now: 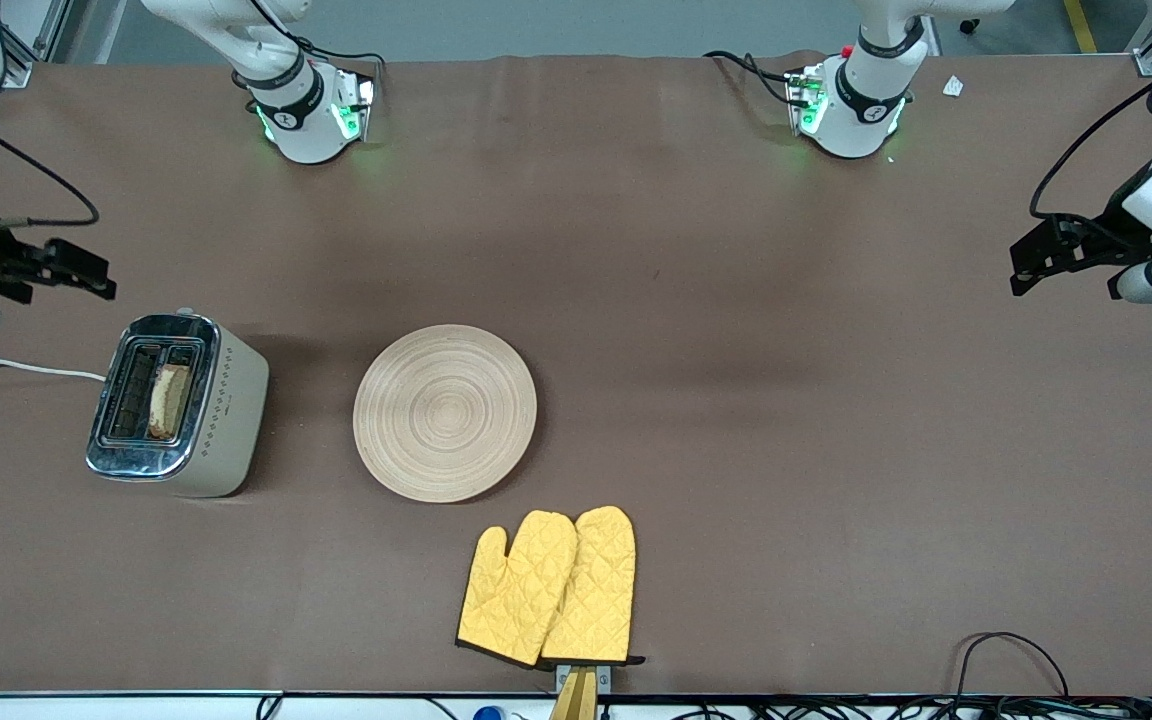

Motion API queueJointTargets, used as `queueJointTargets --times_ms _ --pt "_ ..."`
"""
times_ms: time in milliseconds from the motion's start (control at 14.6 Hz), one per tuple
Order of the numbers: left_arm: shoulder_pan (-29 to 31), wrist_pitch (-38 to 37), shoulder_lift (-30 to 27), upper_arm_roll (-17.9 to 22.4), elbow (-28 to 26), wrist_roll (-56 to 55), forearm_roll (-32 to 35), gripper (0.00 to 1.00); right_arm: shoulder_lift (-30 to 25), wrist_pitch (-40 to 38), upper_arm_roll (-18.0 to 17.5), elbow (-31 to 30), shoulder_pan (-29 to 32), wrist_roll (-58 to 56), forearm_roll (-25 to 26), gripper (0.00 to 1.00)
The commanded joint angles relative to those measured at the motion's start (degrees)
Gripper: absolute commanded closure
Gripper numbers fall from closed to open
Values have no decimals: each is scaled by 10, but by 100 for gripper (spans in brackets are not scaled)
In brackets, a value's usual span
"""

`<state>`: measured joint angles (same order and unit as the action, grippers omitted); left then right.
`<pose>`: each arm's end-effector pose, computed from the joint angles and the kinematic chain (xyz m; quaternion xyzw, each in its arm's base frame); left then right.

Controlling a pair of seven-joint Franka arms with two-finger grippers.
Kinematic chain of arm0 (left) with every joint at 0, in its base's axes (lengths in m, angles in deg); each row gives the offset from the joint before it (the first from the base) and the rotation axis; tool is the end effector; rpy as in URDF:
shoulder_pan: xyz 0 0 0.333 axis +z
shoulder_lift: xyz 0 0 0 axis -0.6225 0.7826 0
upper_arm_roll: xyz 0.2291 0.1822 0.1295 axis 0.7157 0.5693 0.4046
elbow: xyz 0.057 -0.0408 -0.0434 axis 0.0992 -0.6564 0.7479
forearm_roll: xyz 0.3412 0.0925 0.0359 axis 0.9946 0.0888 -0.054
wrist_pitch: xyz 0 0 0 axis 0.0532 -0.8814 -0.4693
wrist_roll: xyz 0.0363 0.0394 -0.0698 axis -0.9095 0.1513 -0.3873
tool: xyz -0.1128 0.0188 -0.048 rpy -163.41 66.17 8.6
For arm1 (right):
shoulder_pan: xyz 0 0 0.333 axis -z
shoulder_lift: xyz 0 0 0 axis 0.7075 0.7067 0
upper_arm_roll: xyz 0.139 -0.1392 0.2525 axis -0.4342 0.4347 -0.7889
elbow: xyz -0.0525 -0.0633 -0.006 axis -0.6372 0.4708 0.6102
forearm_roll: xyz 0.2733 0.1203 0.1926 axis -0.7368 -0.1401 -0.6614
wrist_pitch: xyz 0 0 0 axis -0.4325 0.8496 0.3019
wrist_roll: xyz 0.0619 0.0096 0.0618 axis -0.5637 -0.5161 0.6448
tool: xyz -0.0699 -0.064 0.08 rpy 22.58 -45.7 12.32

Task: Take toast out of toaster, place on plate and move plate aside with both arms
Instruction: 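Move the right gripper toward the chrome toaster, then lower the right gripper onto the bread slice and grasp it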

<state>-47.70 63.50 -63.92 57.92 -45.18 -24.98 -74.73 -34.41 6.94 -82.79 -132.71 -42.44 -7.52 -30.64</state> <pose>0.5322 -0.0541 0.6160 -0.9986 0.0403 -0.0307 0.0147 0.5335 -0.0283 0.5538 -0.9992 -0.0155 0.0359 0.0016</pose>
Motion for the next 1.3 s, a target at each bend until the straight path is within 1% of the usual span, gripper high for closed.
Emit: queueJointTargets --times_ms 0,205,342,548,753,959,1027,1096,1164,1233 --pt "3 -3 10 -1 14 -2 7 0 7 72 -1 -52 2 12 8 0" --pt "0 -4 8 -1 14 -7 7 0 12 154 0 -112 11 17 8 0" --pt "3 -18 6 -1 13 -5 7 0 26 191 0 -136 14 17 8 0" --pt "7 -71 4 -1 7 5 3 0 51 211 1 -137 12 16 10 0" --pt "-4 -73 7 -1 18 -4 1 0 77 230 1 -137 11 16 10 0" --pt "3 -73 9 -1 23 3 -5 0 96 244 1 -135 13 16 11 0" --pt "6 -72 15 2 43 9 -6 0 101 249 1 -135 14 16 11 3" --pt "8 -72 30 4 62 17 -6 0 103 247 1 -135 12 16 11 19" --pt "8 -73 35 6 72 34 -4 0 104 247 1 -135 11 16 11 59" --pt "6 -72 34 5 70 29 2 0 103 248 1 -136 10 22 11 91"
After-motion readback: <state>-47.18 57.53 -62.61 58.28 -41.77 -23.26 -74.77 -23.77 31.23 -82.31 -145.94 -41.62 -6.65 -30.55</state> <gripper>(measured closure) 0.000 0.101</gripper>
